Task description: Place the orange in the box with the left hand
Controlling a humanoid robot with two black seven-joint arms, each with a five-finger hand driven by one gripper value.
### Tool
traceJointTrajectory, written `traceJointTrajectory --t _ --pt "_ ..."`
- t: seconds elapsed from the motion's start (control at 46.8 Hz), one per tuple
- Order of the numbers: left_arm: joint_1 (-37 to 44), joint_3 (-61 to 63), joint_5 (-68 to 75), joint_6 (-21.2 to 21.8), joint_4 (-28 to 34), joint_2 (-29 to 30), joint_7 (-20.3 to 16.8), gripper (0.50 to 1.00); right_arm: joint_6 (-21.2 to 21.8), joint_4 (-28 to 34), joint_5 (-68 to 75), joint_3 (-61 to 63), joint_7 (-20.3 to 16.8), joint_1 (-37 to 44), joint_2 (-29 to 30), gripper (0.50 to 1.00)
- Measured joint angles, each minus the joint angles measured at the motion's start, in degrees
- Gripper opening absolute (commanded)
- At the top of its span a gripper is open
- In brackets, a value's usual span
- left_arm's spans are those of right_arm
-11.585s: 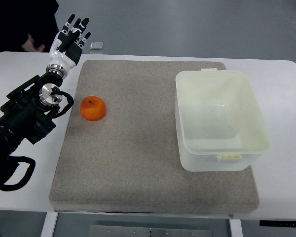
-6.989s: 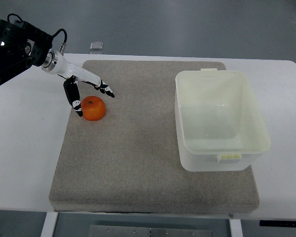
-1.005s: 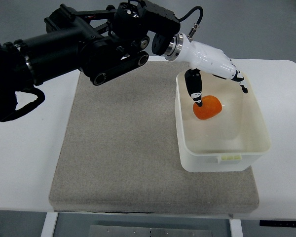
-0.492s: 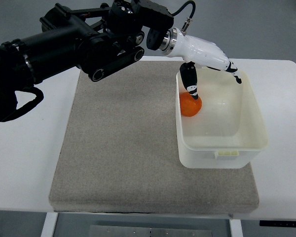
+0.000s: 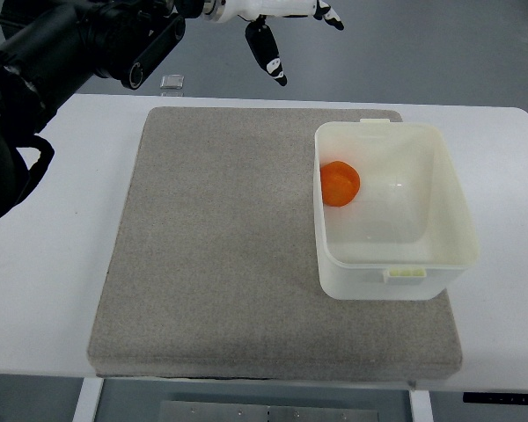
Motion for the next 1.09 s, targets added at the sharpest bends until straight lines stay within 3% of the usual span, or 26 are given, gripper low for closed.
traceJointTrajectory --t 0.171,0.449,0.641,0.855,0.94,1.09 --pt "0.25 0.02 -4.5 0.01 7.96 0.01 0.0 0.949 0.0 0.0 0.0 0.0 0.01 0.0 0.0 0.926" --pt "6.37 -0.07 -12.64 0.95 14.84 0.01 0.0 0.943 0.0 0.0 0.0 0.0 0.0 -0.01 0.0 0.926" --pt "12.39 -0.01 -30.44 6.37 15.46 0.0 2.56 0.934 0.0 0.0 0.0 0.0 0.0 0.0 0.0 0.926" --pt "16.05 -0.72 -39.72 7.61 15.27 0.0 3.23 0.917 0.0 0.0 0.0 0.0 0.0 0.0 0.0 0.926" --pt "16.13 -0.74 -43.85 7.62 15.19 0.0 4.96 0.915 0.0 0.0 0.0 0.0 0.0 0.0 0.0 0.926" --pt "16.25 -0.82 -51.65 7.62 15.1 0.0 13.01 0.896 0.0 0.0 0.0 0.0 0.0 0.0 0.0 0.926"
